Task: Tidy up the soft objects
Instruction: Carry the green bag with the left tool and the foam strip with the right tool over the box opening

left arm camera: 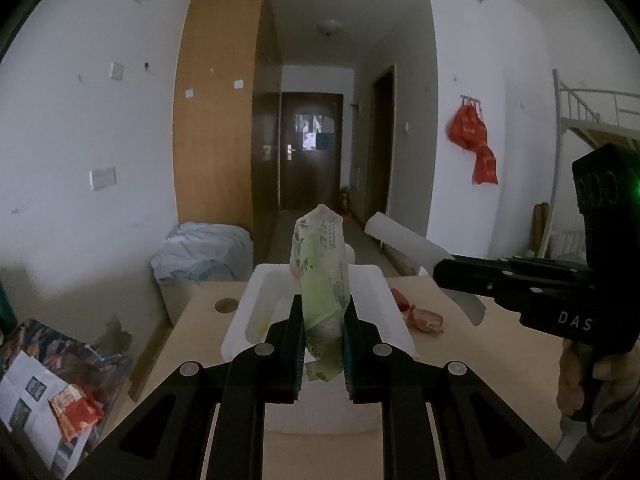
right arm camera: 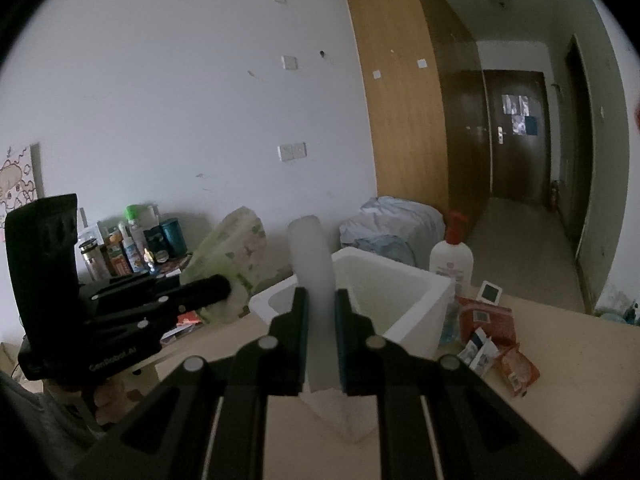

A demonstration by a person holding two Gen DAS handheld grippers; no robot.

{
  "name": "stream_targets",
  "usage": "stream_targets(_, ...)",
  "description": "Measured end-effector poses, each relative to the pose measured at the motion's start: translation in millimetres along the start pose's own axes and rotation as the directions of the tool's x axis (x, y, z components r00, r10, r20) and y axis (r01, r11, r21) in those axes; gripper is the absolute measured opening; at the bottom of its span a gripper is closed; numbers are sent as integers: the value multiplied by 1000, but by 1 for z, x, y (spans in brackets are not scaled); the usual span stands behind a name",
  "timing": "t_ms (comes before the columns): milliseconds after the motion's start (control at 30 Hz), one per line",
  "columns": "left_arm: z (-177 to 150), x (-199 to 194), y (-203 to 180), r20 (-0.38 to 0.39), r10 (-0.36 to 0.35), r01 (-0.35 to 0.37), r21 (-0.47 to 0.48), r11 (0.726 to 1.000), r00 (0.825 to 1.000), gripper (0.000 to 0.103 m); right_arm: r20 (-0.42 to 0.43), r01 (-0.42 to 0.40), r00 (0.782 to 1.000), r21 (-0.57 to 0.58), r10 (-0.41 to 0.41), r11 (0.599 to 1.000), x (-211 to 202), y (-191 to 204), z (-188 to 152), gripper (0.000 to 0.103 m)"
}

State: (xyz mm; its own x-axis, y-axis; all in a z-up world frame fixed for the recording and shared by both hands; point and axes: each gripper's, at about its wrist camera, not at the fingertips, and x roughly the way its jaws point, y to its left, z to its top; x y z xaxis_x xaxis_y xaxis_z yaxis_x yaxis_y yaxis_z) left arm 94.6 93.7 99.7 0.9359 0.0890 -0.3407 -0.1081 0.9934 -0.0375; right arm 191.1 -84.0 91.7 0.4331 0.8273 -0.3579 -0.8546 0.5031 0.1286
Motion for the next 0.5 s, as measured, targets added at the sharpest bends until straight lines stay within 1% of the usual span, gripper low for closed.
stream_targets(500, 2, 31, 9, -16, -15, 15, -18, 1000, 1000, 17, -31, 4, 1000, 33, -3, 999, 28, -15, 5, 15)
